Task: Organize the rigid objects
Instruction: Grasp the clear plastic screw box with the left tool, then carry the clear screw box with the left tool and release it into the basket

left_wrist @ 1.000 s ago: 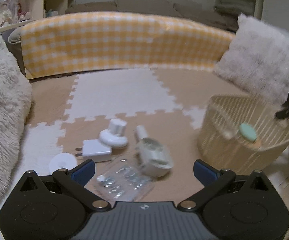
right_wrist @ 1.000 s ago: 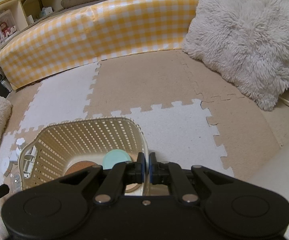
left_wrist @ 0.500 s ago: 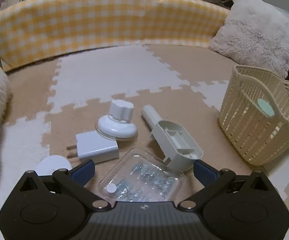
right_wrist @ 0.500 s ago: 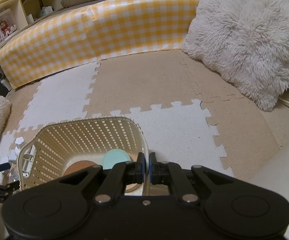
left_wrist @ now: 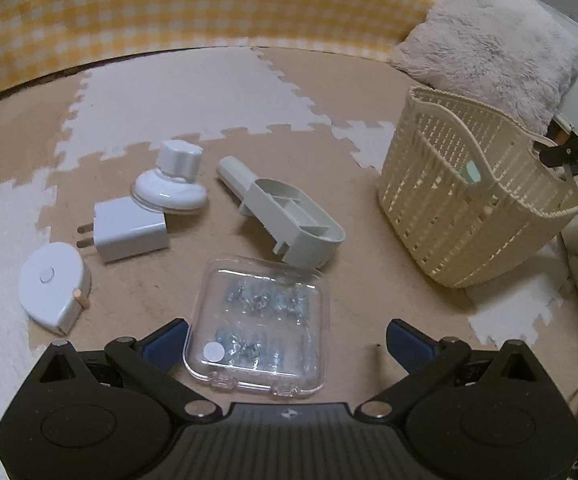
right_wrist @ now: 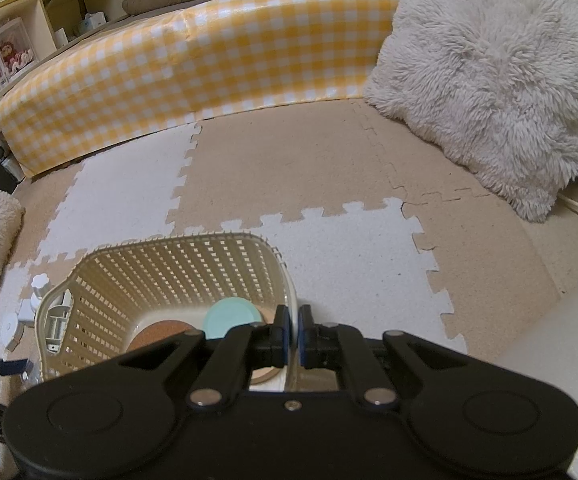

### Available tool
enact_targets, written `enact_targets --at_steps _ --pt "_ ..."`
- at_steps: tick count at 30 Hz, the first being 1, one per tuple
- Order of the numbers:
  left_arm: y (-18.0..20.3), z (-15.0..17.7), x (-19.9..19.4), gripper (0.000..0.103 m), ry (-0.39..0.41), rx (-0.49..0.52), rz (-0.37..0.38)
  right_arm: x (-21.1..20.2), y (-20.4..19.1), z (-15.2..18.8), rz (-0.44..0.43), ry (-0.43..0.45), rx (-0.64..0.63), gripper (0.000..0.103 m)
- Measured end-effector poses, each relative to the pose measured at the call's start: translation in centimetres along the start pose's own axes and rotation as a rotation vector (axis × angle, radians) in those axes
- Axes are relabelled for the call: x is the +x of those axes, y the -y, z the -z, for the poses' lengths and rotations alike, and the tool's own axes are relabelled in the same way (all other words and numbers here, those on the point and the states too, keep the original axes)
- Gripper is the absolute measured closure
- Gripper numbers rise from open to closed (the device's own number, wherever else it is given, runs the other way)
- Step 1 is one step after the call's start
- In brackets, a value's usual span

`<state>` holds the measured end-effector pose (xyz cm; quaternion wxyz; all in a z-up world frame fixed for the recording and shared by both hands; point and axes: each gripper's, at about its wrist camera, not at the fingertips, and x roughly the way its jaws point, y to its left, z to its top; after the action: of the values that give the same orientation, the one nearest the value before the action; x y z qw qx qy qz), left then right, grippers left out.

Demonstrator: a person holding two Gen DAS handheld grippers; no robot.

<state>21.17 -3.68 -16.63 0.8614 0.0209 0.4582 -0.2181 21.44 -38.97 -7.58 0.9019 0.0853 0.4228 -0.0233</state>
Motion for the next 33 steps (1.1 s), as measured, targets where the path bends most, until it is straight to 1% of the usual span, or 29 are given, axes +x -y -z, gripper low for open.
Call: enact_targets --at_steps 1,4,5,7,9,14,16,17,19,23,27,30,33 --pt "0.1 -0.1 0.0 0.002 0.001 -0.008 -0.009 0.0 0.0 0.0 0.001 0.000 -0.001 0.098" --pt "0.2 -0.5 0.0 0.015 0.022 -0.027 -0.057 0.0 -0.1 0.1 0.002 0.000 -0.002 0.098" --pt "0.2 -0.6 0.0 0.017 0.025 -0.034 -0.072 0.0 -0.1 0.1 0.001 0.000 -0.001 0.098" --pt "0.3 -0.8 0.1 0.017 0.030 -0.046 -0.093 0.0 -0.1 0.1 0.002 0.000 -0.001 0.098" --pt "0.5 -1.0 0.1 0.017 0.034 -0.035 -0.094 0.0 -0.1 0.1 0.002 0.000 -0.002 0.098" --pt "1.5 -1.1 0.8 0.017 0.013 0.050 -0.138 0.0 -0.1 0.1 0.002 0.000 -0.001 0.098" --pt "1.6 -1.2 1.2 0.024 0.006 0.079 -0.161 0.0 -0.1 0.1 0.003 0.002 -0.001 0.098" --pt "1.6 -1.3 1.3 0.025 0.006 0.084 -0.155 0.0 -0.1 0.0 0.003 0.003 -0.001 0.098" --pt "1.3 -1.4 1.3 0.025 0.007 0.076 -0.146 0.0 0.0 0.0 0.002 0.005 0.002 0.098" --pt "1.4 -1.3 1.3 0.026 0.016 0.080 -0.151 0.0 0.2 -0.2 -0.001 0.014 0.012 0.098" --pt "1.5 -0.7 0.9 0.026 0.023 0.044 -0.150 0.1 0.0 -0.2 0.007 0.019 -0.002 0.097" --pt "1.9 -0.2 0.4 0.026 0.005 0.004 -0.168 0.1 -0.1 -0.1 0.006 0.018 0.000 0.098" --pt "2.8 0.4 -0.2 0.026 -0.012 -0.018 -0.157 0.1 -0.1 -0.2 0.008 0.018 -0.004 0.098"
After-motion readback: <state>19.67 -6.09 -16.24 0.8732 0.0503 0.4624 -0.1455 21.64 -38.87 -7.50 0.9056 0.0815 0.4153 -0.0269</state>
